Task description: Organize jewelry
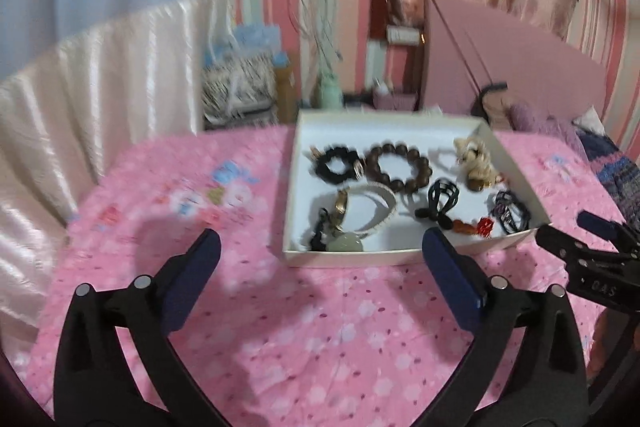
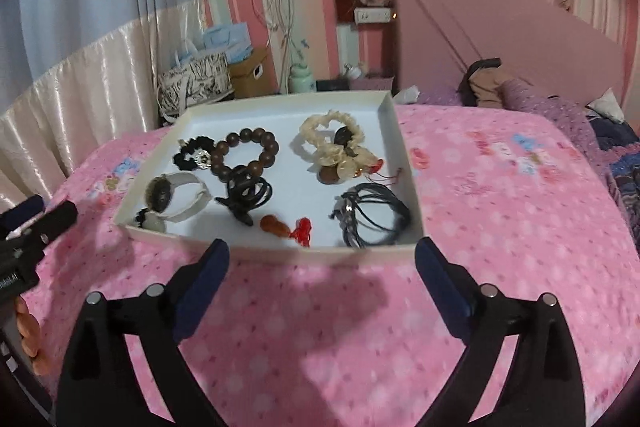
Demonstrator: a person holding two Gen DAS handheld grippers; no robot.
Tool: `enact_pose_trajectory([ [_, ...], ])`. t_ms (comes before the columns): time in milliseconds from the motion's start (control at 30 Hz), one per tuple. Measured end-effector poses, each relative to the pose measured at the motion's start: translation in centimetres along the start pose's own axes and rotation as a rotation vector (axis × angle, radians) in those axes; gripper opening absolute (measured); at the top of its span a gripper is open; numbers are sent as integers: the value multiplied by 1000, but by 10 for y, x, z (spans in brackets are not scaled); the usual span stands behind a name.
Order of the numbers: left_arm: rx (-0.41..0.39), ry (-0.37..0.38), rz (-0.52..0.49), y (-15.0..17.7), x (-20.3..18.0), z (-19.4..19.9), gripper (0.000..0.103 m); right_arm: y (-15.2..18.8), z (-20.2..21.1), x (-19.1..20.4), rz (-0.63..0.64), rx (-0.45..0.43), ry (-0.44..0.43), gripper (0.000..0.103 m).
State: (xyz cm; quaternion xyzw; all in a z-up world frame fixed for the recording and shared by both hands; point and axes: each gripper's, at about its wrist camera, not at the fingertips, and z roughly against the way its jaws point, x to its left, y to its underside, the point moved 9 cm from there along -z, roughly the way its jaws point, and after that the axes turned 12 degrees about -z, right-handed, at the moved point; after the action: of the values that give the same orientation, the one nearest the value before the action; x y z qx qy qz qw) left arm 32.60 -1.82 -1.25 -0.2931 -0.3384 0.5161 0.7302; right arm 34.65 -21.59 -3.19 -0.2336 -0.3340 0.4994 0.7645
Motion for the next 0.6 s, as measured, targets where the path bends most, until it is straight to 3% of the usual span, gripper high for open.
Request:
enact_pose_trajectory([
  [133,-56,-94,18,5,16,41,100,3,44,3,-3,-69,-22,101],
  [300,-67,-57,61,23,16,84,100,10,103,17,64,-209,1,101],
  [367,-77,-80,62,31,14,100,100,17,124,22,96,-258,13,101],
  [600,-148,-131,74,52,9,139,100,35,150,15,83,-274,17,101],
])
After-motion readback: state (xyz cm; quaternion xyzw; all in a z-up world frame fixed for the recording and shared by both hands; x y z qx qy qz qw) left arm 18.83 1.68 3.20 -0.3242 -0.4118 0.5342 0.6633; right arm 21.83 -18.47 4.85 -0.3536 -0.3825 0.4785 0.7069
